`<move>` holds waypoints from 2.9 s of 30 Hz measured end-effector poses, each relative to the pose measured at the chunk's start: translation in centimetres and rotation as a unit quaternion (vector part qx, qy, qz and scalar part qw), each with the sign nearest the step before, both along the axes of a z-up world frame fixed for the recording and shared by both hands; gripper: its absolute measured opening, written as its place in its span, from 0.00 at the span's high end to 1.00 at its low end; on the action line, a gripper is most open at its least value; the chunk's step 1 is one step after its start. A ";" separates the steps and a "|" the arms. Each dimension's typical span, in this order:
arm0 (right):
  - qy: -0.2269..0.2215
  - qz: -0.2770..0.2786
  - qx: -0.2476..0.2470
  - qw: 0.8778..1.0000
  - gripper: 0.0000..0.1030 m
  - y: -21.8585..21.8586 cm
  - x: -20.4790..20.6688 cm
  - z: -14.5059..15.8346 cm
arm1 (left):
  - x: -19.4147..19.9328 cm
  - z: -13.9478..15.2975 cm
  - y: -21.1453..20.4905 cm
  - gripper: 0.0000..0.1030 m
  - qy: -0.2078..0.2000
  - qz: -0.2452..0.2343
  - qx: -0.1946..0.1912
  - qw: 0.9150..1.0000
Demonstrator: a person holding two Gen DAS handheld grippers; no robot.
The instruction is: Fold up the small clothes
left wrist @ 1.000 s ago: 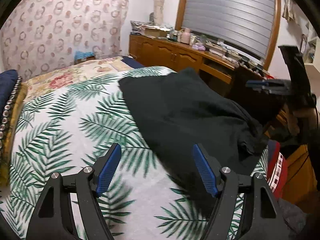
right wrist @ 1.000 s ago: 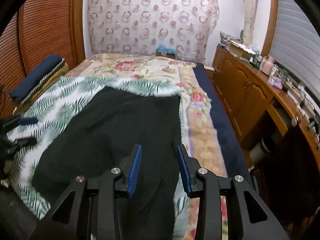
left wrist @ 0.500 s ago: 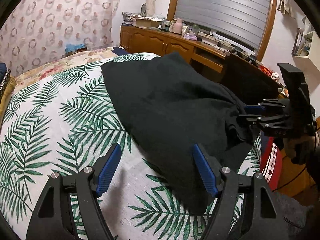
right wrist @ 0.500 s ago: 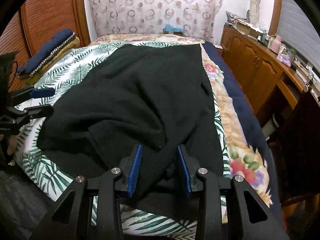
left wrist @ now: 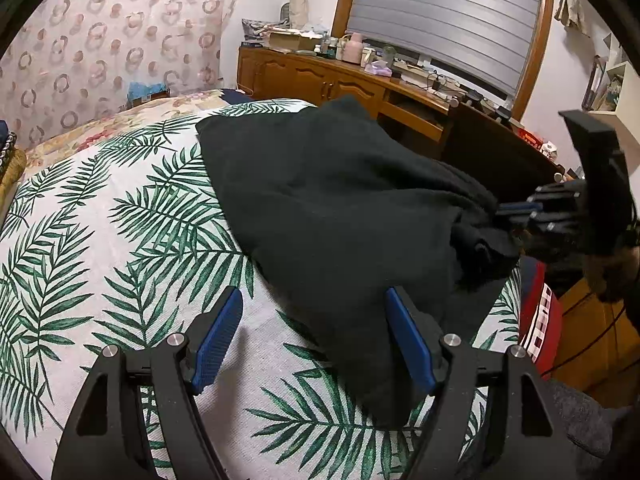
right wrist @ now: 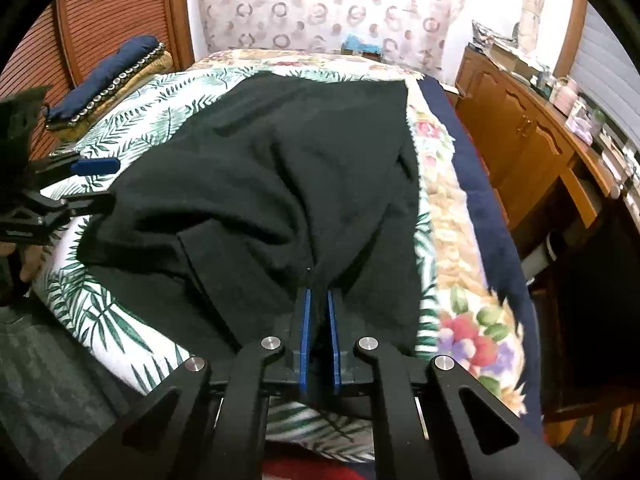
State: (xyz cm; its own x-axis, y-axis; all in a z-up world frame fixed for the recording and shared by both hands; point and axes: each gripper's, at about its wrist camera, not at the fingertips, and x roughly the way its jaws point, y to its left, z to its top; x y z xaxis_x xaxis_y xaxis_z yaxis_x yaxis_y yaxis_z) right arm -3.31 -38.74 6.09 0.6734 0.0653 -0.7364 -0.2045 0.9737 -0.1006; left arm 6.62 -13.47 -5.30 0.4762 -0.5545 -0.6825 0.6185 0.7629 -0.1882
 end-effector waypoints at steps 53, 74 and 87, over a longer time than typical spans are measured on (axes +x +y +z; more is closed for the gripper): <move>-0.055 0.110 0.075 0.990 0.29 7.4 -1.9 -3.6 | -0.6 5.3 -2.3 0.96 0.007 -0.083 -0.026 0.996; -0.036 0.061 -0.043 0.997 0.88 4.1 1.2 -4.5 | 5.1 7.2 -3.2 0.96 -0.019 -0.040 -0.036 0.998; -0.116 0.085 -0.047 0.989 0.89 5.9 12.1 3.5 | 13.6 8.4 -1.9 0.96 -0.029 0.016 -0.019 0.999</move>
